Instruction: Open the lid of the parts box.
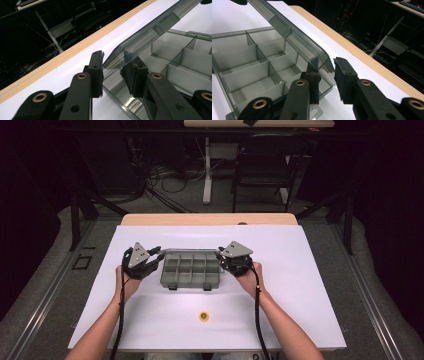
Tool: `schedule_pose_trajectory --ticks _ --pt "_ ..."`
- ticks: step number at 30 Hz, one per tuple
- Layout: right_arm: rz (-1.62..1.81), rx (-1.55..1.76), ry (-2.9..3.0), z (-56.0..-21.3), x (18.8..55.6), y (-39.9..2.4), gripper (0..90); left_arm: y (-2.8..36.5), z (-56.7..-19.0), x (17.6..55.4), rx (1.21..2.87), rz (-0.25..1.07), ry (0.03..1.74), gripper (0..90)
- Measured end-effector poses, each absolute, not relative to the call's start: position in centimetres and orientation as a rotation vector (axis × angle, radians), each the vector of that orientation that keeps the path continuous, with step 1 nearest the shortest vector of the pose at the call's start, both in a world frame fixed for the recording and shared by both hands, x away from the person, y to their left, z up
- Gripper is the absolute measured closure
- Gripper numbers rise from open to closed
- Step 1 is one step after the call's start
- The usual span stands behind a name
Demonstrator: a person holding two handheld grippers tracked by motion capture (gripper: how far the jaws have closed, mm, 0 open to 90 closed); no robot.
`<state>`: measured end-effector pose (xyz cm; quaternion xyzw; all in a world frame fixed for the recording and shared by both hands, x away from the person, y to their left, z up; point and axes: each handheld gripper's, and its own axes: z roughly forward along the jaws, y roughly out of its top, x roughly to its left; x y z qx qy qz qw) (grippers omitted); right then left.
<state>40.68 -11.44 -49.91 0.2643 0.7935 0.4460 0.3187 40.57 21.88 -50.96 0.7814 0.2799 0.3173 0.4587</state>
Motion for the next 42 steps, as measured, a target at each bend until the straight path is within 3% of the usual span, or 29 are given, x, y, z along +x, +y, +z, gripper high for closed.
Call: schedule_pose_trajectory --ticks 42 --pt "1.246 0.878 2.078 -49.2 44.1 -11.9 80.9 21.7 -50.3 43.9 1.894 0.694 0.804 73.1"
